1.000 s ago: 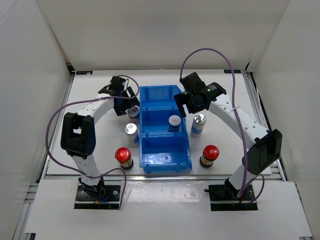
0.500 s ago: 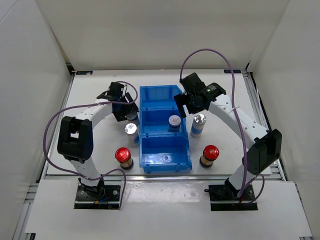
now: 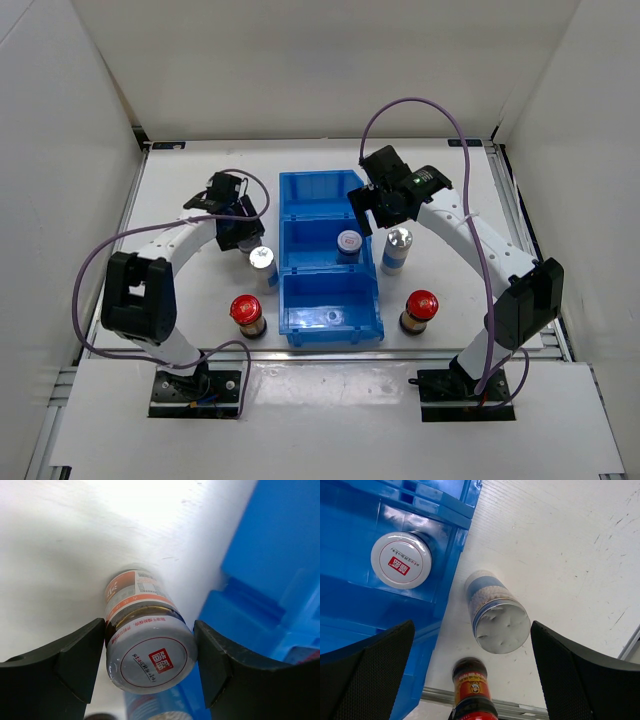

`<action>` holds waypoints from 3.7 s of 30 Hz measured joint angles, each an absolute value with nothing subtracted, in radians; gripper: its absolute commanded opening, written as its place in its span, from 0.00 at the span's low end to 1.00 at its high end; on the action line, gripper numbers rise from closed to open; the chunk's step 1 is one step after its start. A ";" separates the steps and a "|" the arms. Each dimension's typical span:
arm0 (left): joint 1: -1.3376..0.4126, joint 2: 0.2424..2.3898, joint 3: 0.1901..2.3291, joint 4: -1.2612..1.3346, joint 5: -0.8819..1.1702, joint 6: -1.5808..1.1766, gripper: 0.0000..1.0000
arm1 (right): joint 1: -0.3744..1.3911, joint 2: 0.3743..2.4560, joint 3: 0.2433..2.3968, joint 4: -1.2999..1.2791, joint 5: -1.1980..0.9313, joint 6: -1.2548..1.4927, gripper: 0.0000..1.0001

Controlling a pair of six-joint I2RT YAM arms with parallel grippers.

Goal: Organize the condiment bottles

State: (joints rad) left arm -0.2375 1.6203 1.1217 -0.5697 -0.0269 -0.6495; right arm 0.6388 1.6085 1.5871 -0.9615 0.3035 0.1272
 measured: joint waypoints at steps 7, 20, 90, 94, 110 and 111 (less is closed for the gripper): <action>-0.236 1.515 1.128 -0.644 -0.122 -0.564 0.11 | 0.639 1.608 1.587 -0.962 0.300 0.139 1.00; -0.253 1.402 1.442 -0.770 -0.205 -0.493 0.11 | 0.614 1.610 1.611 -1.000 0.348 0.223 1.00; -0.668 1.762 1.391 -0.636 -0.139 -0.593 1.00 | 0.400 1.718 1.502 -1.045 0.084 0.287 0.15; -0.664 1.739 1.515 -0.677 -0.179 -0.557 1.00 | 0.400 1.720 1.525 -1.061 0.107 0.290 0.03; -0.529 1.299 1.507 -0.818 -0.285 -0.498 1.00 | 0.460 1.972 2.435 -1.250 0.159 0.289 0.00; -0.520 1.285 1.483 -0.831 -0.282 -0.500 1.00 | 0.478 2.035 2.537 -1.272 0.157 0.281 0.00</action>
